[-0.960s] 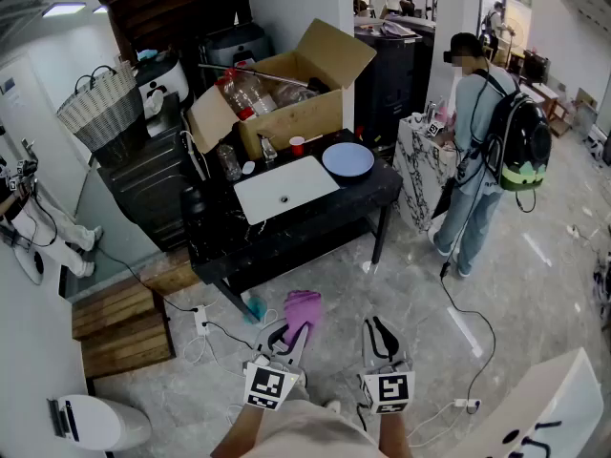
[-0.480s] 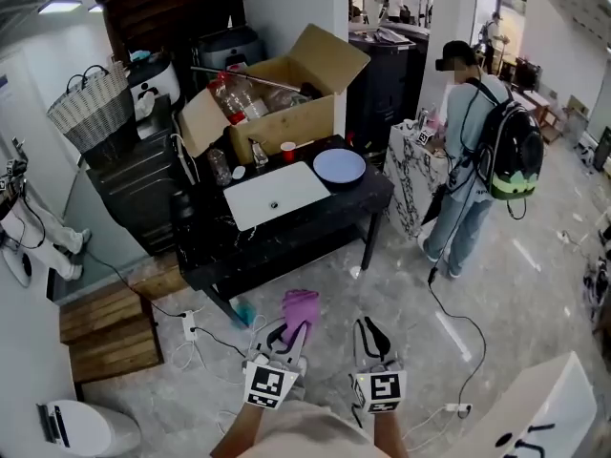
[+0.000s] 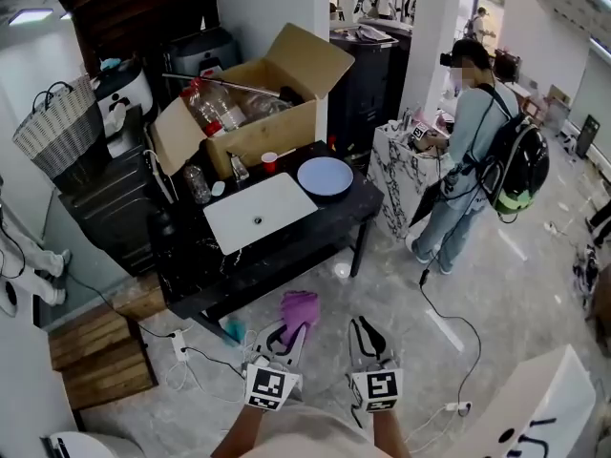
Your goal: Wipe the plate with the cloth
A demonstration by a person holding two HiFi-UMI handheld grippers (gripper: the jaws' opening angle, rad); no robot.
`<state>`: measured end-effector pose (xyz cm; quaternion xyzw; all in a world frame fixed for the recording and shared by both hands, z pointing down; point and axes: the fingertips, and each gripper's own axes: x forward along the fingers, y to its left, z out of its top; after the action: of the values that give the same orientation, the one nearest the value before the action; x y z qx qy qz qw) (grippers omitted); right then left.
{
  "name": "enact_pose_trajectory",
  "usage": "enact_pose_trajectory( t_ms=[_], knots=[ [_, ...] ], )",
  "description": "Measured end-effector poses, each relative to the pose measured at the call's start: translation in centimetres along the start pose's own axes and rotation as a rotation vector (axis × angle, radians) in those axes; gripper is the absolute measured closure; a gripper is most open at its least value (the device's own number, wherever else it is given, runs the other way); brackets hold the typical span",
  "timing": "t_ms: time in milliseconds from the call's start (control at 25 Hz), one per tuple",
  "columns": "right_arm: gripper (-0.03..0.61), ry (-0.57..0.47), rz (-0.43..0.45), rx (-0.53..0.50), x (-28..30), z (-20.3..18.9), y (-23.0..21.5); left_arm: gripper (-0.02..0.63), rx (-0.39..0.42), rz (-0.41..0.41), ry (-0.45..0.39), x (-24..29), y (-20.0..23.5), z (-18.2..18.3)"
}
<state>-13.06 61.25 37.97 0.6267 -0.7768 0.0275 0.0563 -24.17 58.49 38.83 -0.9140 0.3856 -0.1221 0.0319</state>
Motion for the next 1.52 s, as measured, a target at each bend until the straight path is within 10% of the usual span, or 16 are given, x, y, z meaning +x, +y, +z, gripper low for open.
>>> enact_pose_trajectory(
  t_ms=[1520],
  knots=[
    [0.520,0.050,-0.171,0.004,20.3,1.0,-2.8,0.554,-0.039,-0.189,-0.045,16.1,15.4,-0.7]
  ],
)
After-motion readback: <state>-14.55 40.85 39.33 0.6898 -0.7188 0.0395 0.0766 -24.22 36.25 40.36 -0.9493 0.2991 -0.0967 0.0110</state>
